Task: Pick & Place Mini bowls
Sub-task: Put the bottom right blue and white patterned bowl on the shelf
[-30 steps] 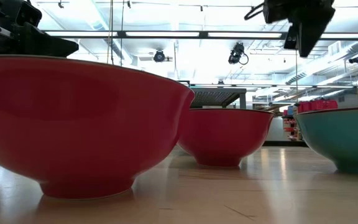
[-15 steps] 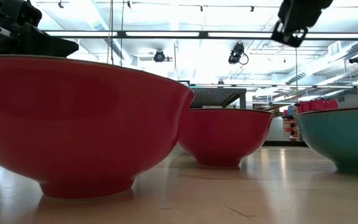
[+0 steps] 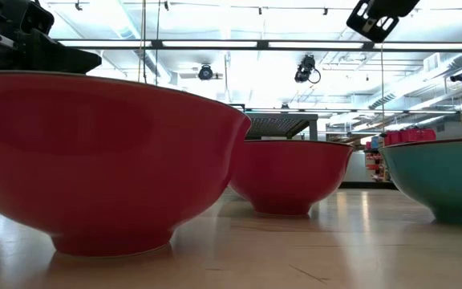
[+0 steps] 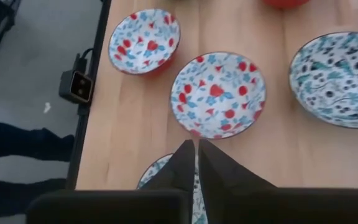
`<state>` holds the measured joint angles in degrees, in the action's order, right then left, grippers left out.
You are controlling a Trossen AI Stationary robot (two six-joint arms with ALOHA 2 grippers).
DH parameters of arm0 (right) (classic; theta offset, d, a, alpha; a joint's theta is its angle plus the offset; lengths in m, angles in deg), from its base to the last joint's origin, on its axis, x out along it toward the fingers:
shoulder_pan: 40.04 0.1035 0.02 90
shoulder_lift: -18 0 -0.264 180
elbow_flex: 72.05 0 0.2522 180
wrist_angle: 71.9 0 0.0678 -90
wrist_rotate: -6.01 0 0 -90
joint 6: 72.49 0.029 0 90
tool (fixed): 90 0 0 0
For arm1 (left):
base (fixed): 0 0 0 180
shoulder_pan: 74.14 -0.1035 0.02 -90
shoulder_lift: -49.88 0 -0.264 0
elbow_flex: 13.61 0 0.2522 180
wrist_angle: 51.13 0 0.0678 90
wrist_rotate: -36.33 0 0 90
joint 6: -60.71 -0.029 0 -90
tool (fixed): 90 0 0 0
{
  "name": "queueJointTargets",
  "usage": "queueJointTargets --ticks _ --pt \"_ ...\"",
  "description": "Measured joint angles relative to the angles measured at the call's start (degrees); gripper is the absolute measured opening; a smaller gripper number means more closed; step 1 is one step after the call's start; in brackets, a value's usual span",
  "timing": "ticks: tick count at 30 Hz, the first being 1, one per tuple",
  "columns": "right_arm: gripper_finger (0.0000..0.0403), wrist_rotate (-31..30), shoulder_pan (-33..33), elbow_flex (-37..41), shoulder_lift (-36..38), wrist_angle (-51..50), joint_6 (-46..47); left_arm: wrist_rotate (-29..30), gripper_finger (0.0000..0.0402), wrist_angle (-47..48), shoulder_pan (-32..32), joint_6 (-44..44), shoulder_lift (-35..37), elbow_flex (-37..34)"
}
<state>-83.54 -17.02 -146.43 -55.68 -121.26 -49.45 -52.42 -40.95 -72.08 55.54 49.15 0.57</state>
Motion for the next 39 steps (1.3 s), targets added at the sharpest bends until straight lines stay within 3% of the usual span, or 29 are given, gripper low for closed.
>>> queueJointTargets --ticks 24,39 --pt "0.0067 0.0 4.5 0.0 -2.6 -5.6 -4.0 0.0 0.0037 0.0 0.0 0.0 0.0 0.0" --pt "0.0067 0.5 4.4 9.3 -3.9 -7.2 10.6 0.0 0.0037 0.0 0.0 0.0 0.0 0.0"
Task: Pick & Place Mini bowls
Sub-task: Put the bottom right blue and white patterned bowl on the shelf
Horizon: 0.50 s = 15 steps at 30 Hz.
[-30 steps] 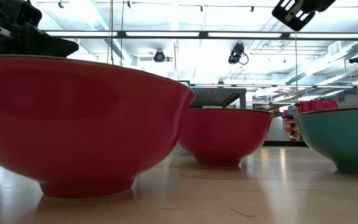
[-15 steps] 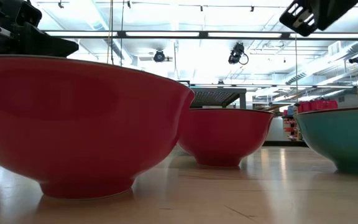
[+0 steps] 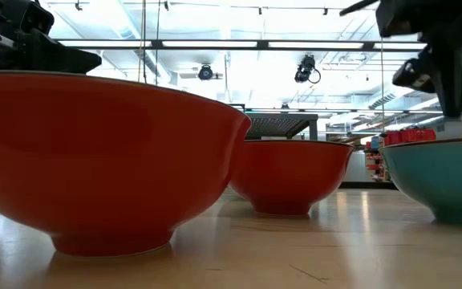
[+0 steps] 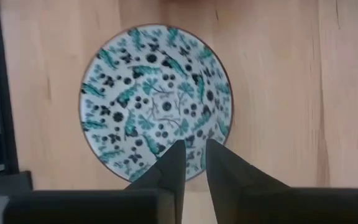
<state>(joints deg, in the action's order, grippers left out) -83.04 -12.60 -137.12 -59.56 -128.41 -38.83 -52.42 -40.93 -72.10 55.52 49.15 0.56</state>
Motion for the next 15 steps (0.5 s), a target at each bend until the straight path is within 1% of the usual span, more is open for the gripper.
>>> queueJointTargets --ticks 5,11,15 --pt "0.0084 0.0 0.0 0.9 0.0 0.2 2.1 0.0 0.0037 0.0 0.0 0.0 0.0 0.0" --pt "0.0122 0.0 -0.1 3.0 0.0 2.1 6.6 0.0 0.0037 0.0 0.0 0.0 0.0 0.0" --pt "0.0144 -1.0 -0.2 3.9 0.0 3.7 6.9 0.0 0.0037 0.0 0.0 0.0 0.0 0.0"
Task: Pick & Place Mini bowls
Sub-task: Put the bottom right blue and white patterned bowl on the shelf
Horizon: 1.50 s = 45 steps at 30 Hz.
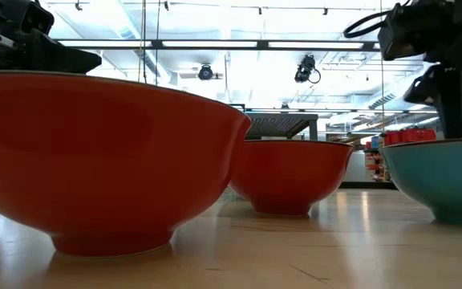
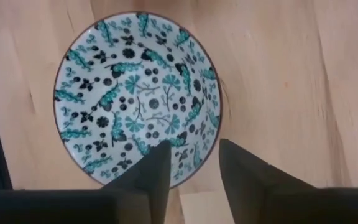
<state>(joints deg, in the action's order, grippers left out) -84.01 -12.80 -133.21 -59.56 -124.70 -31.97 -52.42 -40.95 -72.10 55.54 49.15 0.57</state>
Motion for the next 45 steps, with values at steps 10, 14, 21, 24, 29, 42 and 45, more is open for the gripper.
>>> queueJointTargets --ticks 10,14,21,24,29,42,45 --pt "0.0160 -3.2 -2.5 0.1 -1.7 1.4 5.2 0.0 0.0037 0.0 0.0 0.0 0.0 0.0" --pt "0.0160 -3.0 -2.7 0.1 -3.3 3.0 3.3 0.0 0.0037 0.0 0.0 0.0 0.0 0.0" --pt "0.0161 -3.0 -2.7 0.1 -5.6 5.1 -0.4 0.0 0.0037 0.0 0.0 0.0 0.0 0.0" --pt "0.0161 -3.0 -2.7 0.1 -6.5 5.1 -1.1 0.0 0.0037 0.0 0.0 0.0 0.0 0.0" --pt "0.0161 -3.1 -2.8 0.1 -7.1 5.0 -2.0 0.0 0.0037 0.0 0.0 0.0 0.0 0.0" --pt "0.0093 -1.9 -2.7 2.6 -7.1 5.2 -0.6 0.0 0.0037 0.0 0.0 0.0 0.0 0.0" --pt "0.0065 -1.9 -2.7 2.6 -7.1 5.2 -0.5 0.0 0.0037 0.0 0.0 0.0 0.0 0.0"
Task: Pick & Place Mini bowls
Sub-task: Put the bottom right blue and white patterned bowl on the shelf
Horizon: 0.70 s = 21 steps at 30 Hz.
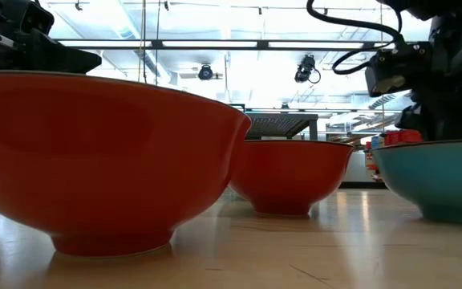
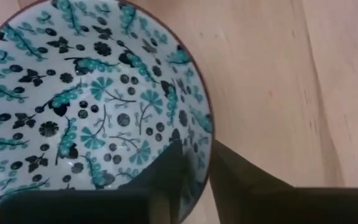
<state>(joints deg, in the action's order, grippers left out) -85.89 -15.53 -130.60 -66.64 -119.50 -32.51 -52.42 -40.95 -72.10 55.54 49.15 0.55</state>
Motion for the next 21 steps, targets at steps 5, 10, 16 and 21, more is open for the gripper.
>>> queueJointTargets --ticks 5,10,16,21 --pt "0.0025 0.4 0.0 -0.1 0.3 0.5 0.1 0.0 0.0037 0.0 0.0 0.0 0.0 0.0" --pt "0.0018 1.1 -0.1 -0.2 0.3 1.7 0.1 0.0 0.0037 0.0 0.0 0.0 0.0 0.0" --pt "0.0023 1.9 0.0 -0.1 0.1 2.8 1.2 0.0 0.0037 0.0 0.0 0.0 0.0 0.0" --pt "0.0010 2.9 0.0 -0.1 0.1 3.7 1.4 0.0 0.0037 0.0 0.0 0.0 0.0 0.0"
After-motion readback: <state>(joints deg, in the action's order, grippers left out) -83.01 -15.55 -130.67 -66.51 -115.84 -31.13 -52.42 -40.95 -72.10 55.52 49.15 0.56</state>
